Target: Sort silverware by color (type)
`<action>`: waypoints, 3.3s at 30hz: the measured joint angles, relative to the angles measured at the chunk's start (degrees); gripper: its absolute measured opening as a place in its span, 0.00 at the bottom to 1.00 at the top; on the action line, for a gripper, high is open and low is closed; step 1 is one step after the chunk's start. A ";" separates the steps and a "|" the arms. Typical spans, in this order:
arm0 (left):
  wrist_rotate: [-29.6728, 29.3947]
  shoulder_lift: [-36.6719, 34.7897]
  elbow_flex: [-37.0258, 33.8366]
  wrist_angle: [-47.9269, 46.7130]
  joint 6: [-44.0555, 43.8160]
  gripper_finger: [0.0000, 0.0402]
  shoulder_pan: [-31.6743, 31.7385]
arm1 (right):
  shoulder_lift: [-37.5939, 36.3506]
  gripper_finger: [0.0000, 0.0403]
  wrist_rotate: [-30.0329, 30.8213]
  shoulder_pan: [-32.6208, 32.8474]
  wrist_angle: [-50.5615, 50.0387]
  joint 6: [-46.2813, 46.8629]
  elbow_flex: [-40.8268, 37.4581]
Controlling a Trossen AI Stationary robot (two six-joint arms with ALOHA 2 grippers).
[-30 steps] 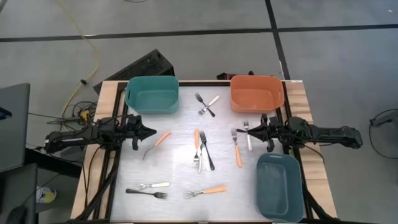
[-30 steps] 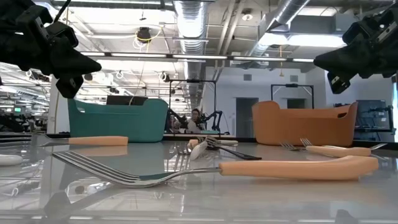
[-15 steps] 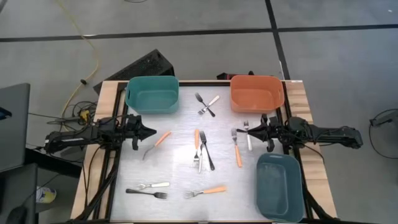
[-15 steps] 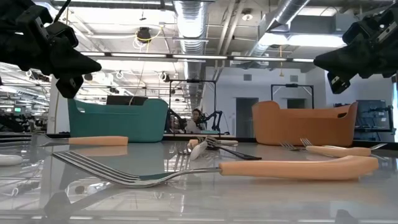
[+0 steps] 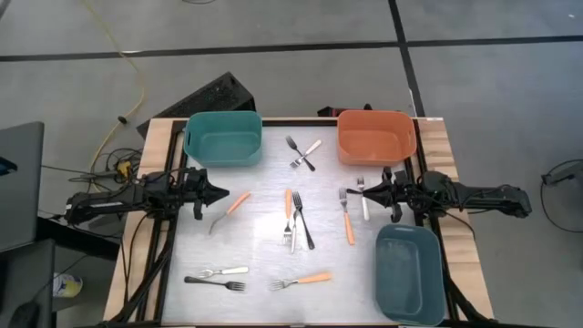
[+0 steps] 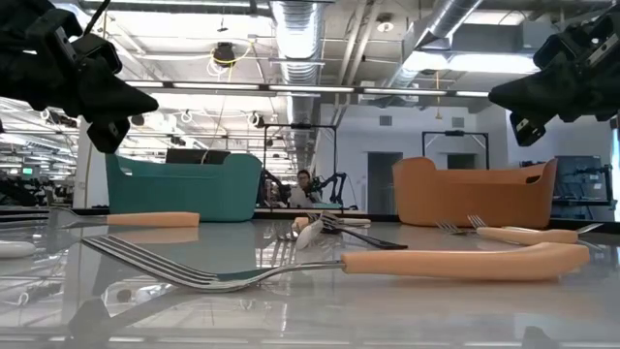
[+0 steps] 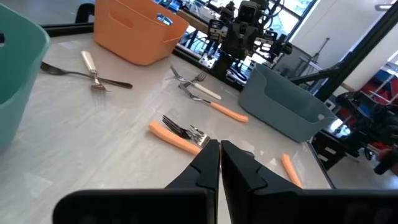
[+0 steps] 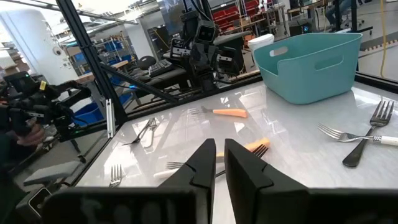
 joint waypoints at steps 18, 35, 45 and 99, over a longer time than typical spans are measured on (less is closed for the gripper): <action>-0.90 0.00 0.02 -0.16 -2.20 0.00 0.00 | 0.00 0.15 3.10 -0.17 10.75 -12.14 0.01; -36.24 0.02 -0.02 4.02 8.60 0.00 0.17 | 16.45 0.16 3.84 -4.15 -1.02 -13.49 14.54; -31.06 4.88 -0.04 19.74 28.49 0.00 4.75 | 34.89 0.31 10.73 -4.15 -20.51 -9.30 34.30; -2.75 32.63 0.02 34.00 43.70 0.30 10.29 | 96.87 0.47 0.98 3.19 -45.82 40.96 56.18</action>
